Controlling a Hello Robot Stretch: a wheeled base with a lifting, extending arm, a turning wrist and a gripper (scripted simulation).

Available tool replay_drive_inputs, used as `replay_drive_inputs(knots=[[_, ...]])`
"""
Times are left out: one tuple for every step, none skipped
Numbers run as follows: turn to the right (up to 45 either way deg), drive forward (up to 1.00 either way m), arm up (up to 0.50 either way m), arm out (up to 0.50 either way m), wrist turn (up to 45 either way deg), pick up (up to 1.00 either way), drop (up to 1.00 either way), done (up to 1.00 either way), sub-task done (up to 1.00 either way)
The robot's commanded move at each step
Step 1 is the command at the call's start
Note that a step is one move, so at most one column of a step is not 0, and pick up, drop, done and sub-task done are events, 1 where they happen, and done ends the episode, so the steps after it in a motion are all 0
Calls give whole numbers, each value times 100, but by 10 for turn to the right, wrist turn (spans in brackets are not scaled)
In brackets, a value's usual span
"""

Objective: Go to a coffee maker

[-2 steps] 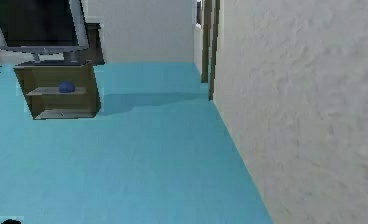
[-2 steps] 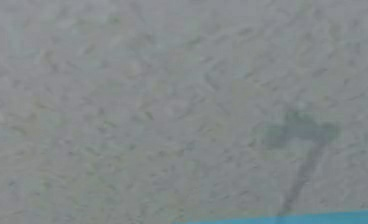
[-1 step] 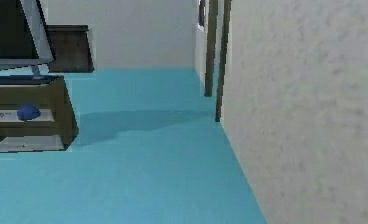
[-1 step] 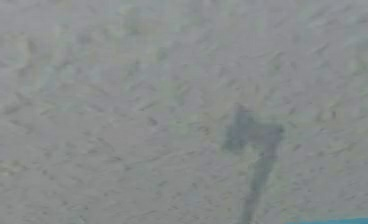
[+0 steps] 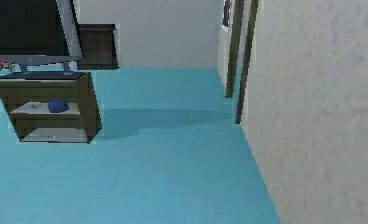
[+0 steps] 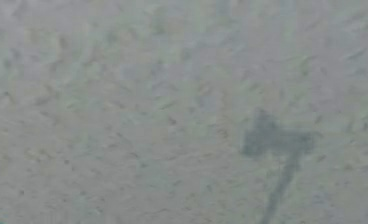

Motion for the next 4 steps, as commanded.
replay_drive_inputs(knots=[[0, 100, 0, 0, 0, 0, 0, 0, 0], [0, 100, 0, 0, 0, 0, 0, 0, 0], [-60, 0, 0, 0, 0, 0, 0, 0, 0], [0, 75, 0, 0, 0, 0, 0, 0, 0]])
